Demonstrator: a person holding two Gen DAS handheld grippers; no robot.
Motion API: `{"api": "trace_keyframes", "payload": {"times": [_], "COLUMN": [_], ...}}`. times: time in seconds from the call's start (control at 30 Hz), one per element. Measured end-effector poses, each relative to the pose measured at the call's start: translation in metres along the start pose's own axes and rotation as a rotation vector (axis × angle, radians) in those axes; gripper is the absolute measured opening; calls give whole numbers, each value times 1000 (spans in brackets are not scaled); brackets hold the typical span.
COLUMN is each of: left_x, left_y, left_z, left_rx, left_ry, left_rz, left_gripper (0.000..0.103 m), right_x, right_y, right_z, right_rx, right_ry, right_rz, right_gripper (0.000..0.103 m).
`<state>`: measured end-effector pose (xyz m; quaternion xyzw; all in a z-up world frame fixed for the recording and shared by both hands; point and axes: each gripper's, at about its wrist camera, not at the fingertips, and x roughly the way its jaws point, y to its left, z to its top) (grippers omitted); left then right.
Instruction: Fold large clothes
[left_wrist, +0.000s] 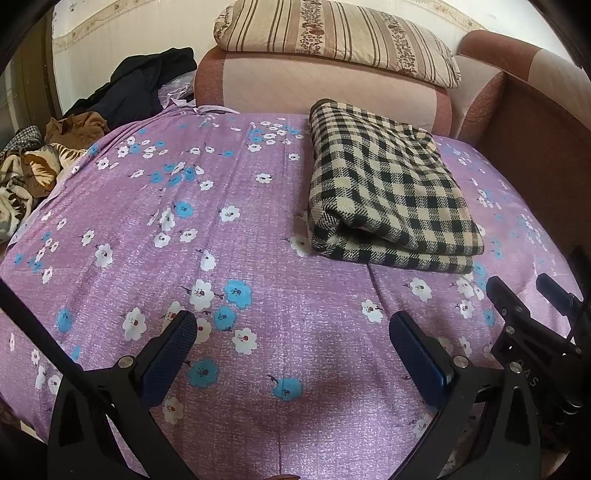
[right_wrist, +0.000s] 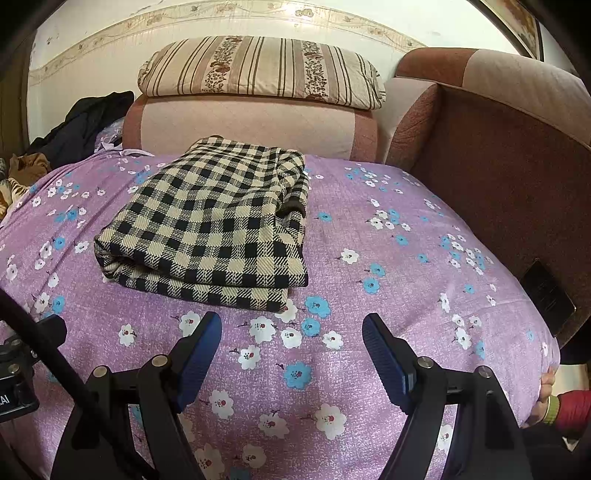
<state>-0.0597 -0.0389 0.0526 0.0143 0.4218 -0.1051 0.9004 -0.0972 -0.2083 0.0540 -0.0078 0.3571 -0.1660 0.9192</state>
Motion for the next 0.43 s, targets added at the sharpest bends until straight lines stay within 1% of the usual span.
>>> {"api": "trace_keyframes", "payload": {"times": [0.27, 0.43], "left_x": [-3, -11], "left_y": [2, -2], "left_z": [0, -1], "left_rx": [-4, 10], "left_ry": [-18, -55], "left_rz": [-11, 18], "left_gripper": [103, 103], "right_x": [0, -2], "right_y": [-1, -2], "right_z": [-3, -4], "right_rx": [-9, -10], "right_ry": [-6, -12], "right_rz": [-3, -8], "right_gripper": [83, 83]}}
